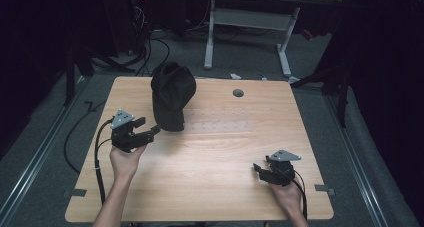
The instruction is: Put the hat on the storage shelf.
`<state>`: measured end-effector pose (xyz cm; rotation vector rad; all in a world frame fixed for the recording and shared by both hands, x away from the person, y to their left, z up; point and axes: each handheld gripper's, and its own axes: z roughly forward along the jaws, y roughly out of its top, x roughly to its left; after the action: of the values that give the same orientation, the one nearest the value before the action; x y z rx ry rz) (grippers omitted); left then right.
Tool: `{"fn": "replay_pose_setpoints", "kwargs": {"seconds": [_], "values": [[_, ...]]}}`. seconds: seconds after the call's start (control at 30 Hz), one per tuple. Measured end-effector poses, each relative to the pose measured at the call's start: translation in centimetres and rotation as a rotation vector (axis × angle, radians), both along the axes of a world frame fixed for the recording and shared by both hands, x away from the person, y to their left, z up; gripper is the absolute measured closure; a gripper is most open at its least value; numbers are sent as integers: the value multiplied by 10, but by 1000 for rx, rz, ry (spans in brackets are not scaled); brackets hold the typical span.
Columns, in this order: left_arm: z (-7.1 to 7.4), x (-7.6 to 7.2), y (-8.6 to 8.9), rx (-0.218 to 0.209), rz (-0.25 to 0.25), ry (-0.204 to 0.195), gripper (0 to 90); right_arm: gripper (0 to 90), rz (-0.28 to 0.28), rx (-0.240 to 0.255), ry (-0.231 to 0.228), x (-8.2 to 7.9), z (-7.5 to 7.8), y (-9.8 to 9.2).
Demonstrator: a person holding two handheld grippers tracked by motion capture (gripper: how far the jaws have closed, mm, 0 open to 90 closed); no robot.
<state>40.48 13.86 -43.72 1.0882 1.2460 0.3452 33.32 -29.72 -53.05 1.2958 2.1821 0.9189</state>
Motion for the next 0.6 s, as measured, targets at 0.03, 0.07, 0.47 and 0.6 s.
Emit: {"fn": "replay_pose_setpoints", "kwargs": {"seconds": [0.03,0.07,0.47,0.6], "values": [[-2,-2,1,-3,-2,2,327,385,0,0,0,0,0,0],[-3,-5,2,-6,-4,7,327,385,0,0,1,0,0,0],[-49,-31,4,59,-14,101,318,383,-3,5,5,0,0,0],[-67,-34,5,78,-10,139,315,384,-3,6,5,0,0,0]]}}
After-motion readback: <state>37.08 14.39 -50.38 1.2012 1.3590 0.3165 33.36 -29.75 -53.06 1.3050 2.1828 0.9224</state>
